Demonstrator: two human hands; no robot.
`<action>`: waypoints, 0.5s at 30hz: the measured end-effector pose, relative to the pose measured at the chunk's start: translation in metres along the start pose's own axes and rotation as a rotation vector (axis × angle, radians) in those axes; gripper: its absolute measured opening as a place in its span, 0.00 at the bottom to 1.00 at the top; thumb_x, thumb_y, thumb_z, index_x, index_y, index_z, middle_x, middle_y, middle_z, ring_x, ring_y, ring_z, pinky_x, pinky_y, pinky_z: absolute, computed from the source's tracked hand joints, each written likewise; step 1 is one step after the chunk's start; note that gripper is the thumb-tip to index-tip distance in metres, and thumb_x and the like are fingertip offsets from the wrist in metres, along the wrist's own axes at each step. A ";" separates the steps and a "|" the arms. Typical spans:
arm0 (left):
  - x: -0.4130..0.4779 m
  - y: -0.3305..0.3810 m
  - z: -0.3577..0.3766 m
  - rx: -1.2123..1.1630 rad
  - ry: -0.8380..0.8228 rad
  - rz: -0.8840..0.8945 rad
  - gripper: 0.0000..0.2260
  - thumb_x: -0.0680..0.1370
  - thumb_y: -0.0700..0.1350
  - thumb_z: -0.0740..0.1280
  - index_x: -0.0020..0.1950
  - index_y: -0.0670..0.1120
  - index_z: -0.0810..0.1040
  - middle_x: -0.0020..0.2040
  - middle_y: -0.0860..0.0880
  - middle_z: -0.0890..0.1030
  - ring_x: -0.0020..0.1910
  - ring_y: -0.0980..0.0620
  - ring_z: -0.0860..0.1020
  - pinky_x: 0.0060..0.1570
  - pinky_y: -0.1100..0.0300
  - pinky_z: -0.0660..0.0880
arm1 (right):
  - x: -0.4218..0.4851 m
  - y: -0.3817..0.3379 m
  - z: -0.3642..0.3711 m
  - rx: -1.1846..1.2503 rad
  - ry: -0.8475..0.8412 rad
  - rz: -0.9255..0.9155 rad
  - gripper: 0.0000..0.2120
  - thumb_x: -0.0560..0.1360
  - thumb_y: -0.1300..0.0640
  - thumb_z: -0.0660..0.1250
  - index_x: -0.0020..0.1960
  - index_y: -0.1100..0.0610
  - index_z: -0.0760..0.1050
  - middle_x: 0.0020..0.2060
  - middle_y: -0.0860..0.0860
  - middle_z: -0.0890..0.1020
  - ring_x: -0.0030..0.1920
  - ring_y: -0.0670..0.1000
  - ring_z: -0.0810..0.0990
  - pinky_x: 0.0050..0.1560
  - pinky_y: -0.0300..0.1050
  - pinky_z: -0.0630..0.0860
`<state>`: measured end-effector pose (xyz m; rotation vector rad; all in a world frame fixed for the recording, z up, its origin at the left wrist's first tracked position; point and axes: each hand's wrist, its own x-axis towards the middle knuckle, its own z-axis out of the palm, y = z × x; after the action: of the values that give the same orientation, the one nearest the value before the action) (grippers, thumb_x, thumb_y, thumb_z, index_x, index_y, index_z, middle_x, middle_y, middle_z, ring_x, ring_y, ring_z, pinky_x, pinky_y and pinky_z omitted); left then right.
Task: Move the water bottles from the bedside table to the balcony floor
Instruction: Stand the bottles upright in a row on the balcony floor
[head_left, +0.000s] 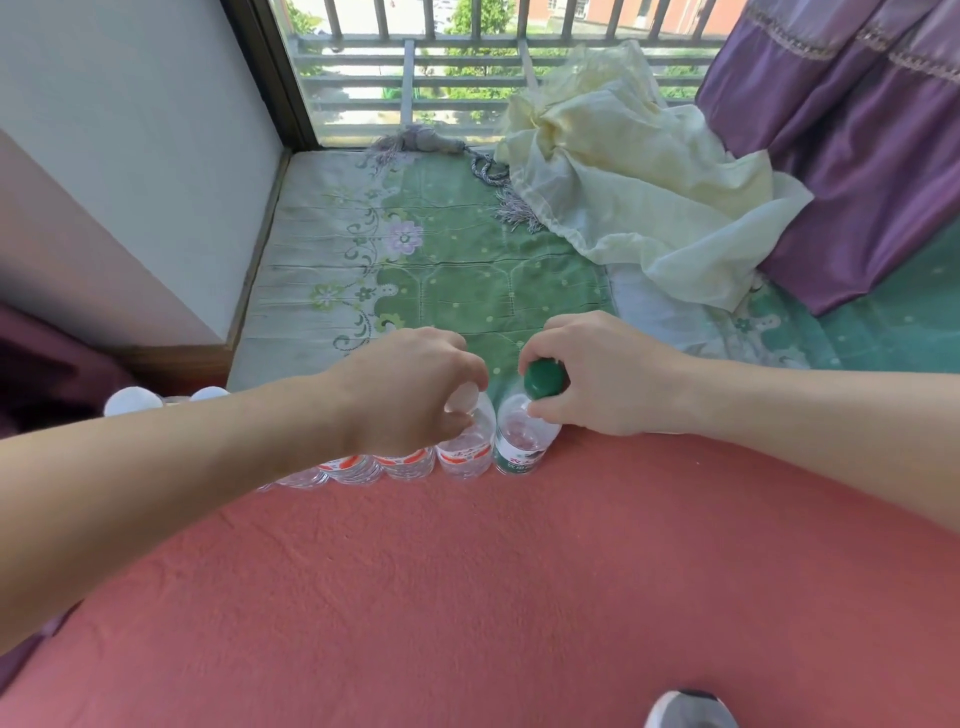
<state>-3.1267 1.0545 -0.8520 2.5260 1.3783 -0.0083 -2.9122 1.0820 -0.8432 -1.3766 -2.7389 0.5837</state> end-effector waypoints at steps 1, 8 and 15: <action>-0.001 -0.001 0.000 -0.002 -0.003 0.001 0.13 0.76 0.52 0.70 0.60 0.52 0.80 0.50 0.51 0.78 0.49 0.48 0.77 0.49 0.55 0.72 | 0.001 -0.001 0.000 -0.005 0.003 -0.003 0.13 0.71 0.51 0.72 0.55 0.51 0.80 0.40 0.43 0.72 0.43 0.46 0.70 0.39 0.28 0.64; 0.000 -0.003 -0.003 -0.026 -0.021 0.008 0.14 0.76 0.51 0.70 0.61 0.51 0.79 0.51 0.50 0.77 0.50 0.48 0.76 0.48 0.57 0.70 | 0.006 -0.006 0.004 -0.025 0.004 0.005 0.12 0.71 0.50 0.71 0.53 0.52 0.81 0.42 0.46 0.75 0.44 0.49 0.74 0.41 0.37 0.64; -0.002 -0.006 -0.002 -0.068 -0.053 -0.005 0.15 0.76 0.49 0.69 0.62 0.51 0.78 0.52 0.50 0.75 0.50 0.49 0.74 0.49 0.58 0.69 | 0.008 -0.006 0.009 -0.018 0.000 0.027 0.12 0.71 0.50 0.71 0.53 0.51 0.80 0.42 0.45 0.75 0.45 0.48 0.74 0.41 0.38 0.64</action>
<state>-3.1331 1.0560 -0.8512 2.4493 1.3414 -0.0290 -2.9238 1.0817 -0.8510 -1.4188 -2.7366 0.5614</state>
